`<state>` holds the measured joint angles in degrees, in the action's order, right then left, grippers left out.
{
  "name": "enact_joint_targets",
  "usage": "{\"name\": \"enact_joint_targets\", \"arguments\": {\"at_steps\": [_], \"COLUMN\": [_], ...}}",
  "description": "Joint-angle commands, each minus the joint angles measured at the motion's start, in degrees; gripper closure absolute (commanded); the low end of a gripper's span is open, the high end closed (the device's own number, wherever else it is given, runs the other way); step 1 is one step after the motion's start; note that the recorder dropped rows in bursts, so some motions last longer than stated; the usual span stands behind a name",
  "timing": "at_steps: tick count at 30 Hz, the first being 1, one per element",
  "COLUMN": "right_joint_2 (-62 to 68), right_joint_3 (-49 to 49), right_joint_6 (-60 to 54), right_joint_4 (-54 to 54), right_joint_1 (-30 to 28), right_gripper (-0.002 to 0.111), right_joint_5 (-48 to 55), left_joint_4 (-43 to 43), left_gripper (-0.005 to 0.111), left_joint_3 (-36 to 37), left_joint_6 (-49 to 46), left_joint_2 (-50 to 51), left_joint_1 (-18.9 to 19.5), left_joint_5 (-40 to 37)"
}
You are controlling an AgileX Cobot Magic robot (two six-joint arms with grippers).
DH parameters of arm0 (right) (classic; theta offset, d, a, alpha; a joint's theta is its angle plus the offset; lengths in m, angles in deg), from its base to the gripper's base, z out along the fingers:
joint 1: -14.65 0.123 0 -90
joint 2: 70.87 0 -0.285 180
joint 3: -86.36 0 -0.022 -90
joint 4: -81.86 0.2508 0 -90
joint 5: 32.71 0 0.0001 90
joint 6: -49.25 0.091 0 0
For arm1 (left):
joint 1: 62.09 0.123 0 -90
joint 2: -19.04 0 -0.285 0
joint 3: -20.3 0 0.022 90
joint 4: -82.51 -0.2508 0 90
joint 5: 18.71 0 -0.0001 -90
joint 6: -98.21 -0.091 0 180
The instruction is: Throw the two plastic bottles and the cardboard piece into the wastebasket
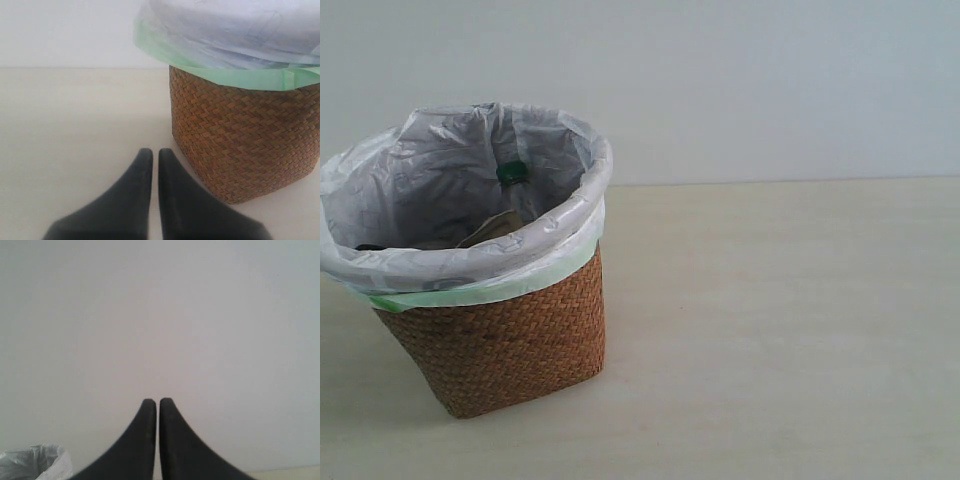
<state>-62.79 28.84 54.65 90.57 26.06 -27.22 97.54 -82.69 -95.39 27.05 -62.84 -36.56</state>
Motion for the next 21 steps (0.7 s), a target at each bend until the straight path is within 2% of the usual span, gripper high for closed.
{"name": "enact_joint_targets", "arguments": {"at_steps": [1, 13, 17, 21], "right_joint_2": [-0.26, -0.30, -0.30, -0.30], "right_joint_3": [-0.36, -0.36, -0.57, -3.92], "right_joint_6": [0.05, -0.72, -3.87, -7.95], "right_joint_4": [-0.05, -4.60, -6.53, -6.53], "right_joint_1": [0.07, 0.05, 0.05, -0.06], "right_gripper": [0.108, 0.108, 0.108, 0.108], "right_joint_5": [-0.03, 3.69, 7.51, 6.94], "left_joint_4": [0.15, 0.15, 0.15, 0.15], "left_gripper": [0.103, 0.103, 0.103, 0.103], "left_joint_3": [0.21, 0.21, 0.21, 0.21], "left_joint_6": [-0.14, -0.14, -0.14, -0.14], "left_joint_2": [-0.22, -0.22, -0.22, -0.22], "left_joint_1": [-0.49, -0.49, -0.49, -0.49], "left_joint_5": [0.28, 0.28, 0.28, 0.28]}}
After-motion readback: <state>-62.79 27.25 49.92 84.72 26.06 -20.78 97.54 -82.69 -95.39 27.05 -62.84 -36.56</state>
